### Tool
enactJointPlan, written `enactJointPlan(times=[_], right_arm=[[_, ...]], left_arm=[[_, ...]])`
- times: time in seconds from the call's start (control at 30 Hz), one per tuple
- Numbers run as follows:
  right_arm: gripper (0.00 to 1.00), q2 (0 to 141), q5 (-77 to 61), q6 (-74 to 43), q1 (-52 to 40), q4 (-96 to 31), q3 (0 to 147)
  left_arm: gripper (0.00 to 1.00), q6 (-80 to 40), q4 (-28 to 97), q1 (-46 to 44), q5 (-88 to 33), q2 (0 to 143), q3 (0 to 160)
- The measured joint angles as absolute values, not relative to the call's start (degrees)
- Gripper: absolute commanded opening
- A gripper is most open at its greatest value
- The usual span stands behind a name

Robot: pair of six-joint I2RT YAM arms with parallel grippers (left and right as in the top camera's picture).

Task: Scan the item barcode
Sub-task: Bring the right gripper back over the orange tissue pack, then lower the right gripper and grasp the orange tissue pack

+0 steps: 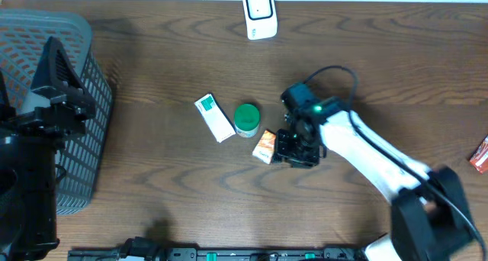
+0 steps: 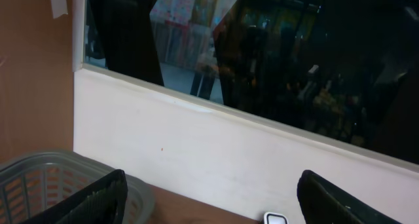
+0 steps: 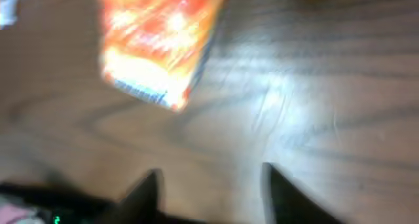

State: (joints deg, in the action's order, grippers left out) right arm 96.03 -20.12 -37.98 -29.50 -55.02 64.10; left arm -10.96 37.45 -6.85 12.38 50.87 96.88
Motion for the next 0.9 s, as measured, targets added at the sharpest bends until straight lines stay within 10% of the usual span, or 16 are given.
enactJointPlan(times=[0.9], right_arm=[[0.99, 99.1, -6.4, 2.1, -33.3, -36.8, 64.1]], left_arm=[[0.83, -11.0, 37.5, -6.9, 12.4, 50.9, 96.9]])
